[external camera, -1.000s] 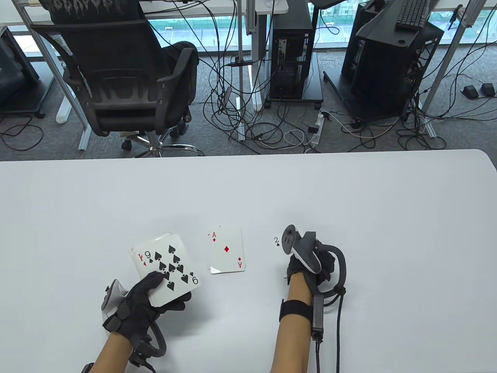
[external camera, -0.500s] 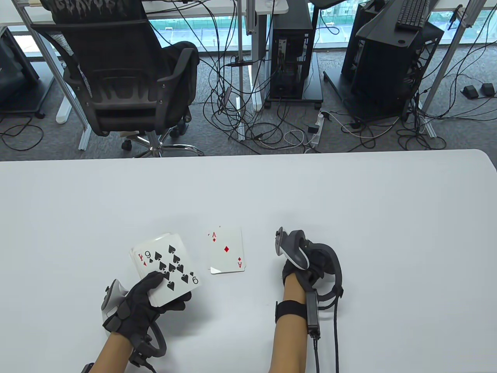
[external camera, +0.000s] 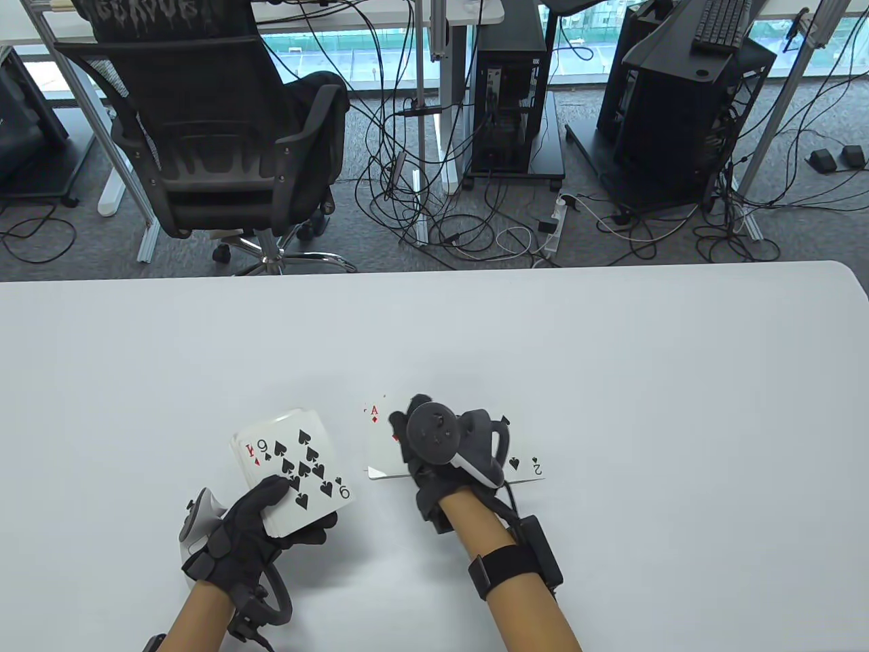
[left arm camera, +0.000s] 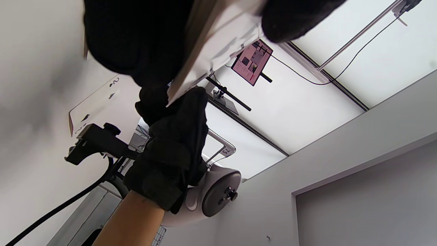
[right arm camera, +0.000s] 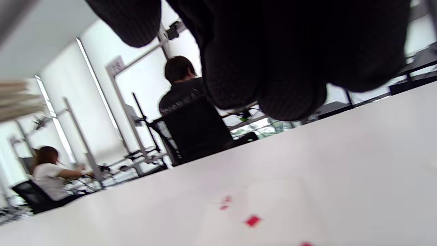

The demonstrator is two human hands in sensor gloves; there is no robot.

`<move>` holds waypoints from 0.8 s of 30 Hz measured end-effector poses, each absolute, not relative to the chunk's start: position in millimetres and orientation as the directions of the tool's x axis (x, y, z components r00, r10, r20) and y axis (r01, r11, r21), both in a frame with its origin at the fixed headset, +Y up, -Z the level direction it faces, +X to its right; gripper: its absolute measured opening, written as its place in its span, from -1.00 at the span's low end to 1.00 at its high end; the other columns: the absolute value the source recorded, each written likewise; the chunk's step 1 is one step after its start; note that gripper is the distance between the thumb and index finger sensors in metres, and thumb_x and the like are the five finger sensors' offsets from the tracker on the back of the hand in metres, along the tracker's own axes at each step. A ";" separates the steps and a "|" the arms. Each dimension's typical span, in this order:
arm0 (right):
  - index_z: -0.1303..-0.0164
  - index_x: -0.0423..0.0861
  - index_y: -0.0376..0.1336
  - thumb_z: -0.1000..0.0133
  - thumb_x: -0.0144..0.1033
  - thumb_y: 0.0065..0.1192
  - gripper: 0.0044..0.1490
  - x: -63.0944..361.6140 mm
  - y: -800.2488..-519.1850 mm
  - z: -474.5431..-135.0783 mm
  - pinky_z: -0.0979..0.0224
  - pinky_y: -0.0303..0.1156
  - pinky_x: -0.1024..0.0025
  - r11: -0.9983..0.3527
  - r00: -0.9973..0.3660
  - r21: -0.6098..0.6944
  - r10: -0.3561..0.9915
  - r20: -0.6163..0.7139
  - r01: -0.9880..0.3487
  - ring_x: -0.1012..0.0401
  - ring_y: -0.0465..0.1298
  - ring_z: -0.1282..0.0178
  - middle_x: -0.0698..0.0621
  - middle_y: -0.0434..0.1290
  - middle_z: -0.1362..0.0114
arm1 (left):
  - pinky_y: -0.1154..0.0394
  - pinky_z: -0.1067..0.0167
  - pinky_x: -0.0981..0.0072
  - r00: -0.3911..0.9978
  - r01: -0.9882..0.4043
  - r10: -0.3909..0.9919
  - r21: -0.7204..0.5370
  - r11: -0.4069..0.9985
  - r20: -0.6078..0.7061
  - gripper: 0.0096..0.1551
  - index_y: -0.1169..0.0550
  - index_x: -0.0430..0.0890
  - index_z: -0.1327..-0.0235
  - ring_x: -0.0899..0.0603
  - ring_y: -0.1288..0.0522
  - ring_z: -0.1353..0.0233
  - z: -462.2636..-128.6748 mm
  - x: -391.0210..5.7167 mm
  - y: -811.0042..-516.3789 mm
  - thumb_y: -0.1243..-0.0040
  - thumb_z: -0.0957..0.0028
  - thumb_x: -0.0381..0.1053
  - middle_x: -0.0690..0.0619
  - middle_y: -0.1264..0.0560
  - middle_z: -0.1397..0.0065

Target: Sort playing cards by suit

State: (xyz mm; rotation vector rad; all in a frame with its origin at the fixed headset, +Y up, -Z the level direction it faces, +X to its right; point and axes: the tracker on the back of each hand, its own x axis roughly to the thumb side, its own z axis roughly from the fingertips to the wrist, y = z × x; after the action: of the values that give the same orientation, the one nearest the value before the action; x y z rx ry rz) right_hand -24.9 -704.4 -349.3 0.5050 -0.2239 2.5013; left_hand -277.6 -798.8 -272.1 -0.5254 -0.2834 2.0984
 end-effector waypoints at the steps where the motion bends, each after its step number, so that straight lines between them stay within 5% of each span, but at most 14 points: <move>1: -0.21 -0.56 0.25 -0.25 -0.18 0.00 -0.29 -36.4 -702.5 -341.8 0.11 0.57 -0.02 -0.790 -0.718 -0.018 0.547 0.430 -0.613 -0.18 0.59 0.12 -0.22 0.58 0.11 | -0.59 -0.15 0.07 -0.483 -0.738 0.837 -0.393 -0.548 -0.258 -0.26 -0.04 -0.11 -0.60 -0.27 -0.59 -0.28 -272.0 -277.4 -798.6 0.00 -0.43 0.26 -0.27 -0.25 -0.51; 5: -0.26 -0.61 0.19 -0.25 -0.03 0.03 -0.12 -67.4 -706.5 -324.0 0.08 0.55 -0.06 -0.676 -0.553 0.181 0.703 0.446 -0.714 -0.22 0.57 0.08 -0.26 0.56 0.06 | -0.59 -0.15 0.07 -0.484 -0.738 0.836 -0.394 -0.548 -0.257 -0.26 -0.04 -0.10 -0.60 -0.27 -0.59 -0.28 -272.1 -277.4 -798.4 0.00 -0.43 0.26 -0.27 -0.25 -0.51; 9: -0.37 -0.64 0.02 -0.17 0.06 0.17 0.07 -81.0 -713.4 -317.3 -0.02 0.50 -0.12 -0.684 -0.556 0.278 0.718 0.418 -0.674 -0.27 0.50 -0.03 -0.30 0.47 -0.07 | -0.59 -0.15 0.07 -0.488 -0.736 0.835 -0.394 -0.550 -0.254 -0.25 -0.04 -0.11 -0.60 -0.28 -0.59 -0.28 -272.3 -277.7 -798.1 -0.01 -0.43 0.26 -0.28 -0.25 -0.51; 24: -0.12 -0.53 0.27 -0.16 -0.33 0.17 -0.42 -11.9 -715.6 -340.4 0.21 0.60 0.12 -0.492 -0.472 0.144 0.868 0.152 -0.859 -0.01 0.63 0.24 -0.07 0.57 0.23 | -0.59 -0.15 0.07 -0.479 -0.738 0.841 -0.404 -0.541 -0.250 -0.26 -0.04 -0.11 -0.60 -0.28 -0.59 -0.28 -272.4 -278.3 -798.4 0.00 -0.43 0.25 -0.27 -0.25 -0.51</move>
State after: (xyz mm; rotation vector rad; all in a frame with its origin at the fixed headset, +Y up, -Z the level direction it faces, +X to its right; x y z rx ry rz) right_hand -11.9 -715.6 -340.4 0.2474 0.0574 2.0707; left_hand -278.3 -798.4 -272.4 -0.5234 -0.2981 2.0923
